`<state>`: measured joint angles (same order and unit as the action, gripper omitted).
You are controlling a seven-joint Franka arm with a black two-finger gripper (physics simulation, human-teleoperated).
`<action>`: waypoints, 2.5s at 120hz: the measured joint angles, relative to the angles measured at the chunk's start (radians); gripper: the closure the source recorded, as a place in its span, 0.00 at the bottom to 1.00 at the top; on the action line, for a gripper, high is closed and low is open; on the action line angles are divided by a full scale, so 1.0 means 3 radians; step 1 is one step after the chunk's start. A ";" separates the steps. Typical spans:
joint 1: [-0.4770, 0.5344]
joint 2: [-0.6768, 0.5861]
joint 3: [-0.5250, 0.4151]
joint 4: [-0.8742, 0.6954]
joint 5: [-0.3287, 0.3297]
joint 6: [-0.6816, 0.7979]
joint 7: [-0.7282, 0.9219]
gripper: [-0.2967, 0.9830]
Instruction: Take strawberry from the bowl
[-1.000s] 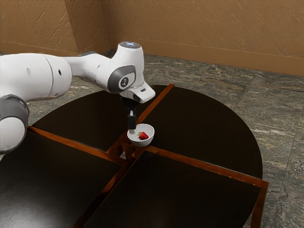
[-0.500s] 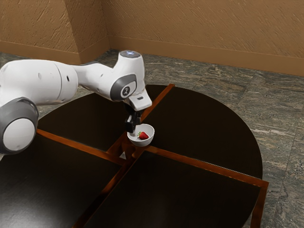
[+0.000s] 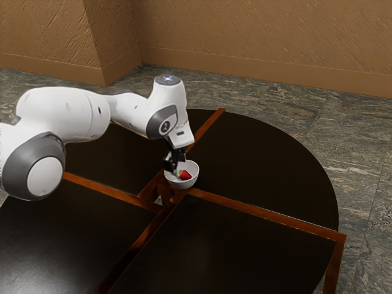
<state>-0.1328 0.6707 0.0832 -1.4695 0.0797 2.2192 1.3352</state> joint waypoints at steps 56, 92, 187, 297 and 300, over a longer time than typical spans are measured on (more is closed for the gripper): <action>-0.0001 0.0090 0.0001 0.0002 -0.0159 0.0146 0.0156 0.45; 0.0020 0.0170 0.0004 -0.0001 -0.0250 0.0181 0.0152 0.45; 0.0033 0.0229 0.0015 0.0004 -0.0287 0.0303 0.0144 0.56; -0.0441 -0.1627 -0.0184 -0.2378 -0.0224 0.0405 -0.0791 0.64; -0.0437 -0.1609 -0.0188 -0.2389 -0.0226 0.0409 -0.0835 0.62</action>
<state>-0.2640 0.1880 0.0268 -2.1862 0.0120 2.3419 1.0848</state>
